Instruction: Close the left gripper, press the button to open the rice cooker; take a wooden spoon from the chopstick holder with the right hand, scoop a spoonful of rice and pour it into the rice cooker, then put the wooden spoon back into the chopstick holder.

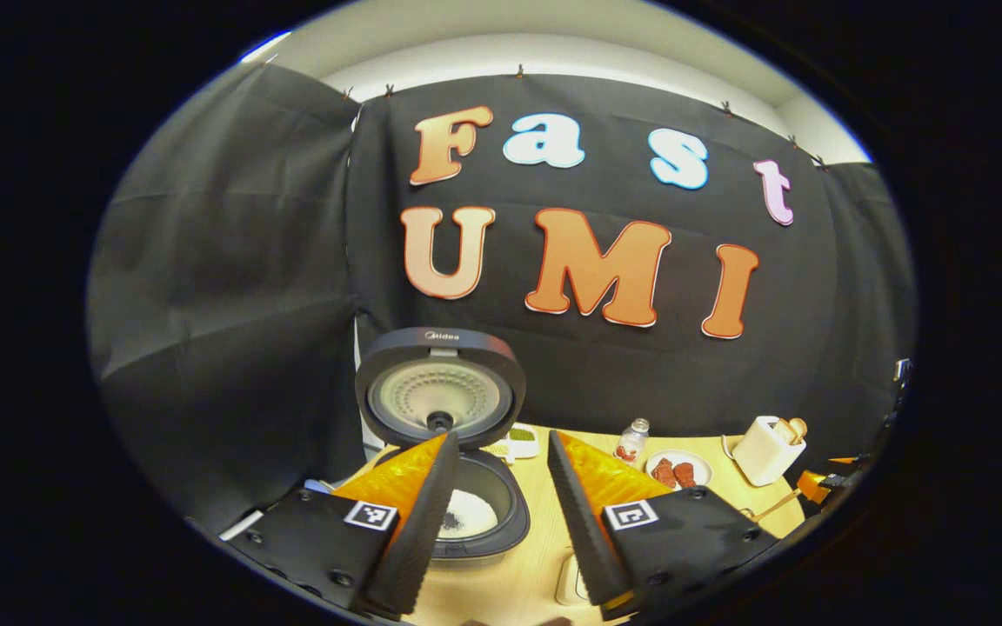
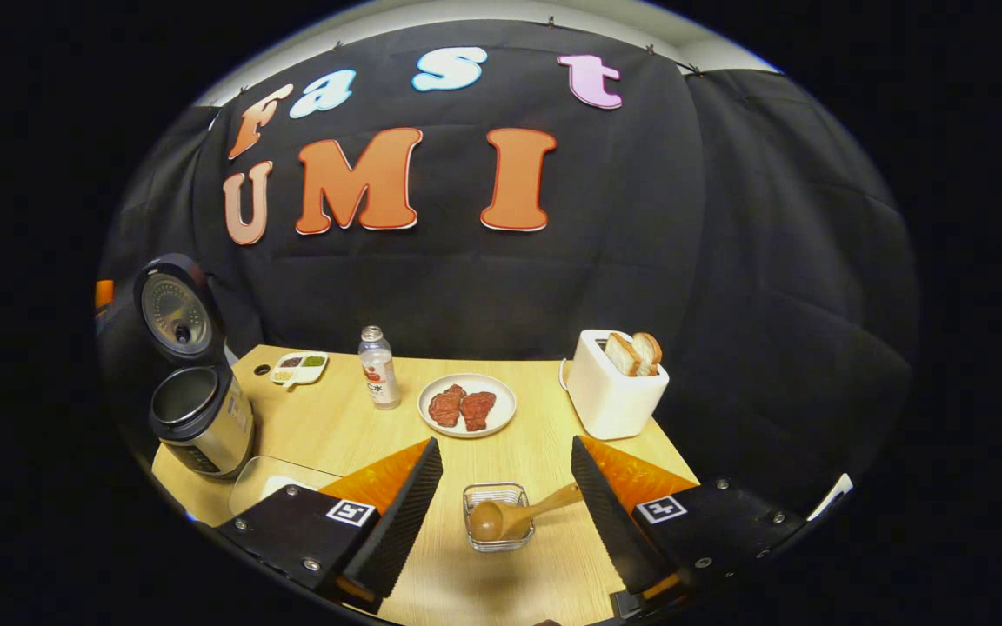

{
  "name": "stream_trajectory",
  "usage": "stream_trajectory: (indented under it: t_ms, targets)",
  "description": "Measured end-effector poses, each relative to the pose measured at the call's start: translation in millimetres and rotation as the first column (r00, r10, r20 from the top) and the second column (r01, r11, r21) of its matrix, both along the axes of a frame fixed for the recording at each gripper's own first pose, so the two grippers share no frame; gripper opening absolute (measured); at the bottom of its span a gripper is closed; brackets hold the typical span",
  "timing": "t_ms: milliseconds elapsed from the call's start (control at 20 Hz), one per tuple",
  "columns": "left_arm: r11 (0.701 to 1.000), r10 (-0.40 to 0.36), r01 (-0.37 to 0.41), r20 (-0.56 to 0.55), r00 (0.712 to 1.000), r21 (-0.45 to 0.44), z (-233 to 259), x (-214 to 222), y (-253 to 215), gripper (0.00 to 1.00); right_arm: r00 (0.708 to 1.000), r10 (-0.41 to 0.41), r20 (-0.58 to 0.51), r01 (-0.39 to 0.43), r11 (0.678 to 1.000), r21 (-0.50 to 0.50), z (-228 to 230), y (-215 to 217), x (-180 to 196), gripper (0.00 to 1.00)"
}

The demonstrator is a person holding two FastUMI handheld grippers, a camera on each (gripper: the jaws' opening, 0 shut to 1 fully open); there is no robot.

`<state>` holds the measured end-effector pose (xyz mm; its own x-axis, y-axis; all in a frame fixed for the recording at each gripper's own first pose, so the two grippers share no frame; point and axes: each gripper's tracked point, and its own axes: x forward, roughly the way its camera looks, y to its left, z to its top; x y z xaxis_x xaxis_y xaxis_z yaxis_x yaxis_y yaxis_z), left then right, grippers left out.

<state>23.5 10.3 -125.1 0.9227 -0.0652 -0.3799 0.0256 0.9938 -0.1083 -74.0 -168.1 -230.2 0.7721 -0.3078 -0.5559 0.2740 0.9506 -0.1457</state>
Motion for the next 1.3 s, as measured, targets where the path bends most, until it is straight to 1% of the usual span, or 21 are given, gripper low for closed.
stream_trajectory:
  t_ms: [100, 150, 250, 300, 350, 550, 700, 800, 850, 900, 1000, 1050, 1100, 1150, 1200, 1250, 1300]
  targets:
    - [0.999, 0.001, -0.003, 0.037, 0.999, 0.051, 10.2, -2.4, -6.3, 0.92, 0.999, -0.051, 0.002, 0.051, 0.999, 0.001, -6.5, -20.4, -1.1, 0.94]
    - [0.998, 0.004, -0.008, 0.051, 0.999, 0.069, 13.5, -5.1, -9.0, 0.95, 0.997, -0.073, -0.001, 0.073, 0.997, 0.006, -11.5, -30.7, -2.0, 0.94]
    - [0.995, 0.011, -0.019, 0.083, 0.996, 0.095, 20.4, -8.6, -16.6, 0.95, 0.993, -0.116, -0.014, 0.117, 0.993, 0.022, -25.2, -51.7, -4.5, 0.94]
    - [0.993, 0.013, -0.026, 0.11, 0.994, 0.111, 26.2, -11.6, -19.1, 0.92, 0.99, -0.137, -0.016, 0.137, 0.99, 0.034, -31.4, -61.4, -5.5, 0.94]
    - [0.992, 0.012, -0.03, 0.135, 0.991, 0.127, 28.7, -10.7, -22.7, 0.92, 0.988, -0.151, -0.027, 0.152, 0.987, 0.057, -39.9, -66.8, -5.6, 0.94]
    - [0.988, -0.01, -0.01, 0.136, 0.991, 0.152, 30.2, -29.3, -45.1, 0.94, 0.981, -0.18, -0.073, 0.19, 0.968, 0.166, -78.2, -72.8, -6.1, 0.93]
    - [0.992, -0.005, -0.011, 0.124, 0.992, 0.125, 30.0, -38.4, -56.0, 0.96, 0.973, -0.218, -0.08, 0.232, 0.933, 0.275, -102.2, -74.2, -2.5, 0.92]
    - [0.992, -0.01, -0.004, 0.106, 0.994, 0.127, 26.2, -44.3, -61.8, 0.96, 0.969, -0.228, -0.099, 0.248, 0.906, 0.343, -118.8, -69.4, -1.3, 0.9]
    - [0.991, -0.017, 0.003, 0.103, 0.994, 0.136, 25.9, -45.8, -64.1, 0.96, 0.967, -0.228, -0.11, 0.253, 0.898, 0.36, -127.4, -67.6, -0.4, 0.86]
    - [0.989, -0.023, 0.008, 0.101, 0.995, 0.15, 27.4, -48.0, -65.3, 0.95, 0.967, -0.228, -0.111, 0.254, 0.89, 0.379, -132.2, -65.7, 0.9, 0.84]
    - [0.985, -0.032, 0.015, 0.1, 0.994, 0.173, 29.8, -50.8, -67.0, 0.96, 0.968, -0.227, -0.104, 0.25, 0.867, 0.431, -137.0, -58.1, 5.6, 0.74]
    - [0.983, -0.036, 0.018, 0.099, 0.994, 0.182, 29.6, -50.3, -68.1, 0.97, 0.967, -0.233, -0.107, 0.256, 0.857, 0.447, -140.9, -55.3, 6.2, 0.64]
    - [0.982, -0.041, 0.022, 0.1, 0.994, 0.19, 30.4, -51.4, -69.5, 0.97, 0.964, -0.244, -0.107, 0.266, 0.85, 0.455, -143.9, -56.0, 7.2, 0.59]
    - [0.98, -0.046, 0.025, 0.101, 0.994, 0.199, 32.0, -52.8, -68.9, 0.97, 0.96, -0.26, -0.104, 0.278, 0.844, 0.459, -146.3, -57.6, 8.7, 0.47]
    - [0.978, -0.051, 0.029, 0.101, 0.994, 0.207, 32.4, -52.9, -68.5, 0.97, 0.956, -0.276, -0.095, 0.288, 0.835, 0.469, -146.0, -58.1, 9.8, 0.42]
    - [0.977, -0.054, 0.031, 0.1, 0.994, 0.211, 32.5, -53.5, -68.6, 0.96, 0.95, -0.298, -0.092, 0.304, 0.82, 0.485, -143.9, -57.6, 9.9, 0.33]
    - [0.977, -0.056, 0.035, 0.098, 0.994, 0.21, 31.2, -53.5, -68.7, 0.96, 0.946, -0.313, -0.089, 0.315, 0.812, 0.491, -144.4, -56.9, 8.3, 0.31]
